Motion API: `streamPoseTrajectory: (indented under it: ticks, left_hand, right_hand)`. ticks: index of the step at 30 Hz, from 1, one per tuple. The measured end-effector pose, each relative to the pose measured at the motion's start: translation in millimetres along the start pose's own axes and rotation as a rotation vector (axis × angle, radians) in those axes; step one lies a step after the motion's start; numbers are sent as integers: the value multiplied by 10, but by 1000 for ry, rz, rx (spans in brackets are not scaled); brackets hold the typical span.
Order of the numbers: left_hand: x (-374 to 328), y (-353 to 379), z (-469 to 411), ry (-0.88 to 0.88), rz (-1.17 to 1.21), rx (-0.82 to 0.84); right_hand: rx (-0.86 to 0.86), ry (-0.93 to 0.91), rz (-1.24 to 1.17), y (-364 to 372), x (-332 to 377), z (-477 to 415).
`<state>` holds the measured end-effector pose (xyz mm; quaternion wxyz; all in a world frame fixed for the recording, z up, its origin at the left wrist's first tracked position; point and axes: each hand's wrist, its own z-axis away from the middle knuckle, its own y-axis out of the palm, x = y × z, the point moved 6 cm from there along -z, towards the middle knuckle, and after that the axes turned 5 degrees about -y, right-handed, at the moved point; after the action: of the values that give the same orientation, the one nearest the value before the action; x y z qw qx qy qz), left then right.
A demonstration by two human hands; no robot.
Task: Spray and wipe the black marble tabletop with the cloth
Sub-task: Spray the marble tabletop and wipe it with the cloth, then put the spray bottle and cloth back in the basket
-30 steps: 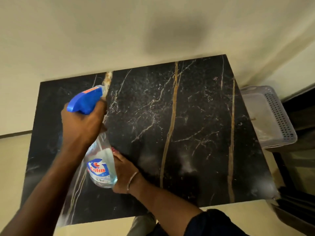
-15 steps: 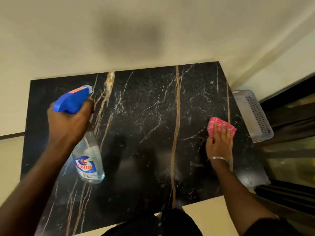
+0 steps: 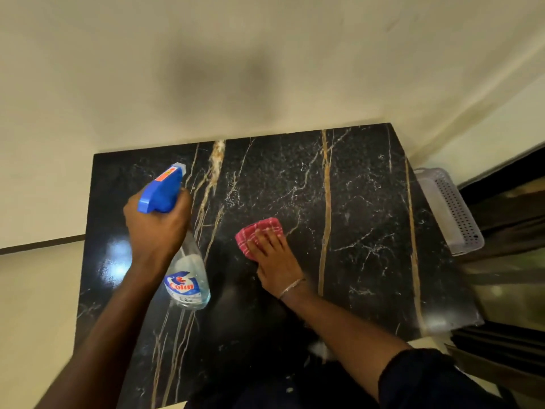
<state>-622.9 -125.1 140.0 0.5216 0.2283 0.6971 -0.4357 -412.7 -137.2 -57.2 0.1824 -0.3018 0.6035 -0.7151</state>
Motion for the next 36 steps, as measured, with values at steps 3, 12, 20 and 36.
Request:
streamPoseTrajectory:
  ticks: [3,12,20,36]
  left_hand:
    - [34,22,41,-6,43,0]
    - [-187,129,190,18,88,42]
    - [-305,144,241,67,79,128]
    - [-682,714,688,130,41,238]
  right_hand:
    - [25,-212,-6,-42,-79,135]
    - [-211,214,-433,-927,-481,76]
    - [-289,219,-454,-1254,-451,42]
    - [-317,210,-269,-1532,-880,495]
